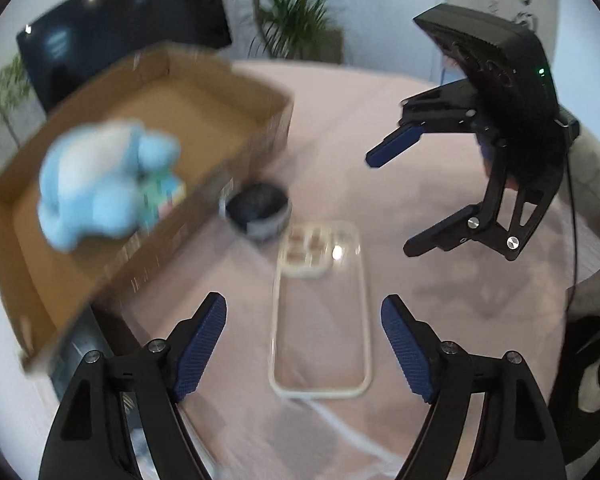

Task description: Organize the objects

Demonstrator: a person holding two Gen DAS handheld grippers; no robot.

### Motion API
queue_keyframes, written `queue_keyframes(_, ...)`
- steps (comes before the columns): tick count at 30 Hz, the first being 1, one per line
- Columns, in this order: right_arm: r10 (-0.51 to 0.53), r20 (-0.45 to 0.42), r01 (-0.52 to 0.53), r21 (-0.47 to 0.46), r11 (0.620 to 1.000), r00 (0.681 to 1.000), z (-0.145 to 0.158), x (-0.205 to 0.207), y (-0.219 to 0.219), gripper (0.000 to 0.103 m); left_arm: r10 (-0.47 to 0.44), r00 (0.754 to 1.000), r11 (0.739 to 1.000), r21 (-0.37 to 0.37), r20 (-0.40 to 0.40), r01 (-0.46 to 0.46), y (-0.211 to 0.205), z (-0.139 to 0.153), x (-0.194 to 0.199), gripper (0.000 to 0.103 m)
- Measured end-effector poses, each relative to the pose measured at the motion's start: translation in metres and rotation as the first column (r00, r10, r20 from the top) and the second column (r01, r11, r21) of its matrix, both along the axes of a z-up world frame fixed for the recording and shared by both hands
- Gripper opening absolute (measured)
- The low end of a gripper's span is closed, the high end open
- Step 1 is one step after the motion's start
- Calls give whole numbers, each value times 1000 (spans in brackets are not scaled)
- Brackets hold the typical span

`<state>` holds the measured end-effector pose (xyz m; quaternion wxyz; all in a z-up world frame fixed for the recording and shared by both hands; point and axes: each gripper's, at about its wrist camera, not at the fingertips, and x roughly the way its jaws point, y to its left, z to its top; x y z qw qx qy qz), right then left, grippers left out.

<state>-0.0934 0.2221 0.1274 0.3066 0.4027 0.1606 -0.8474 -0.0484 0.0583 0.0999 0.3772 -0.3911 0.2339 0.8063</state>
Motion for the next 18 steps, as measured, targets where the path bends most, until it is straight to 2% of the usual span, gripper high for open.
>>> queue_keyframes(3,2,70,0,-26,1000,998,-27,-12,-11,86,17,998,999,-29,63,-15,2,-29,-2,80)
queue_keyframes(6,17,124,-12,-45,999,992,-43,-26,-24,86,-21,995,999,-45,101,26,10,-44,0,80)
queue_keyframes(8,19,142,-13,-45,999,990,-47,-30,-27,87,-42,995,995,-88,86,49,16,-52,3,91)
queue_keyframes(10,11,146,-3,-55,998,989,-47,-31,-26,88,-25,996,997,-75,87,32,16,-56,0,96)
queue_keyframes(12,-18,150,28,-66,997,988,-47,-26,-23,88,-4,991,999,-45,132,10,14,-57,-4,94)
queue_keyframes(14,-96,164,110,-82,991,982,-45,-27,-13,88,14,991,1000,-25,133,-11,13,-54,2,78)
queue_keyframes(18,-262,255,303,-137,943,931,-42,-23,9,88,67,991,997,-44,117,-62,19,-51,21,77)
